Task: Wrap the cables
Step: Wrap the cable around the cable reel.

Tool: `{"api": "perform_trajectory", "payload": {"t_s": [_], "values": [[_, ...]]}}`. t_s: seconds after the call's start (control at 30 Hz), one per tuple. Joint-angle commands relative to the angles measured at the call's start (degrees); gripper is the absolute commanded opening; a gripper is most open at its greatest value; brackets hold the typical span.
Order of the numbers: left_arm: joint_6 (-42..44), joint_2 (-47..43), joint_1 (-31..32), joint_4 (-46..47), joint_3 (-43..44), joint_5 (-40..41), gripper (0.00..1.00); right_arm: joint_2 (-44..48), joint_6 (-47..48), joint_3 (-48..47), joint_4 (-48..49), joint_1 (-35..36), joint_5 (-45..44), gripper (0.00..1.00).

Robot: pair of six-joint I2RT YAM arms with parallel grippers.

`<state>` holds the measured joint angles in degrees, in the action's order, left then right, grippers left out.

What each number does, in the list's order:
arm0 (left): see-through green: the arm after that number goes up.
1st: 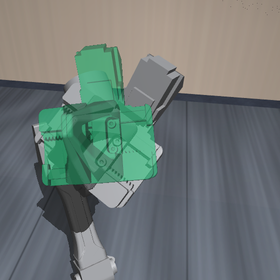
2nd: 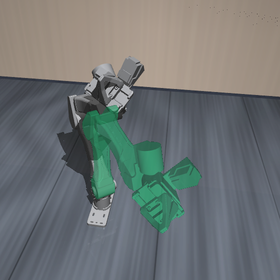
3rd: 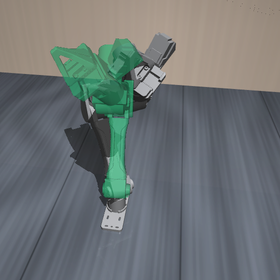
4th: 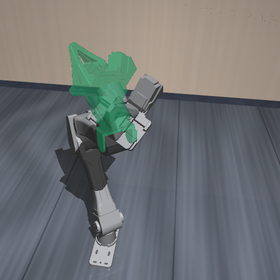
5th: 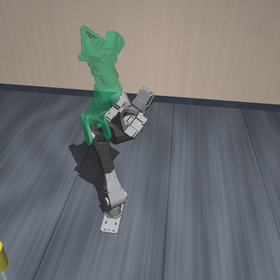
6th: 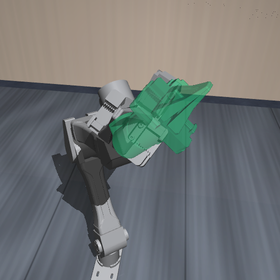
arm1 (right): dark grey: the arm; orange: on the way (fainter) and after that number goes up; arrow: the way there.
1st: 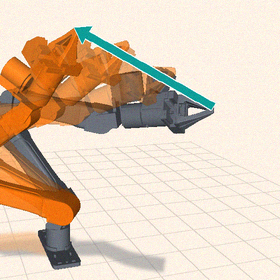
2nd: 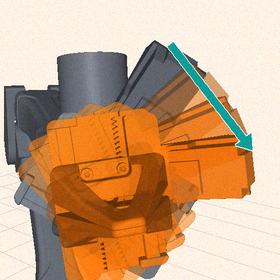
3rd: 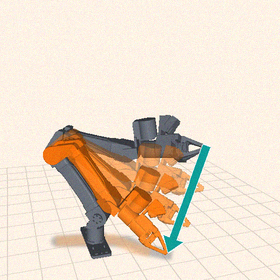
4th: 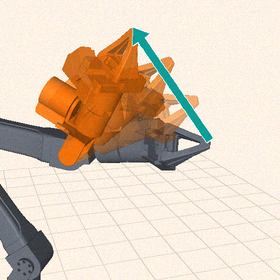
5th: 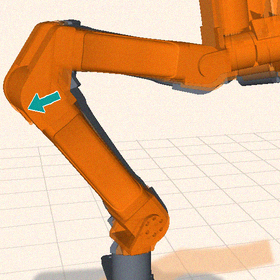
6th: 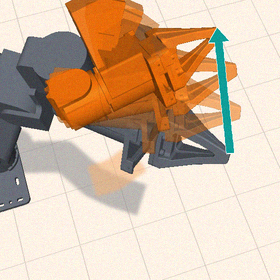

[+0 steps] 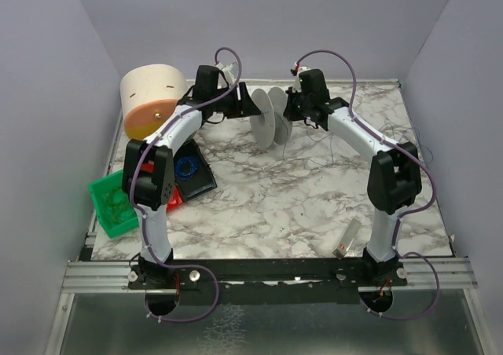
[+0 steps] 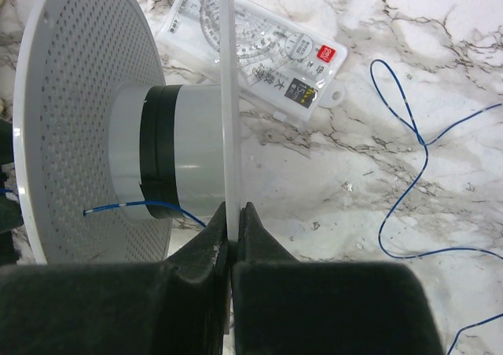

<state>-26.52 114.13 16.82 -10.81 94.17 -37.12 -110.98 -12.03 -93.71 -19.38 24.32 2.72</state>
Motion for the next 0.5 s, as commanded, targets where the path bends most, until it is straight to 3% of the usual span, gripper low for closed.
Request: {"api": "perform_trajectory", "payload": {"t_s": [0.0,0.27,0.47], "values": [[5.77,-5.06,-0.88,-8.82,2.51,7.17,0.61,1.60,-1.38,-0.96,0.34,0.12,1.22,0.01],[7.11,-9.61,-0.88,-10.45,5.17,11.75,0.76,1.12,-2.74,-1.08,0.19,0.12,2.25,0.01],[6.30,-8.04,0.23,-11.79,5.92,11.34,0.77,1.11,-3.10,-1.12,0.05,0.13,2.17,0.01]]}}
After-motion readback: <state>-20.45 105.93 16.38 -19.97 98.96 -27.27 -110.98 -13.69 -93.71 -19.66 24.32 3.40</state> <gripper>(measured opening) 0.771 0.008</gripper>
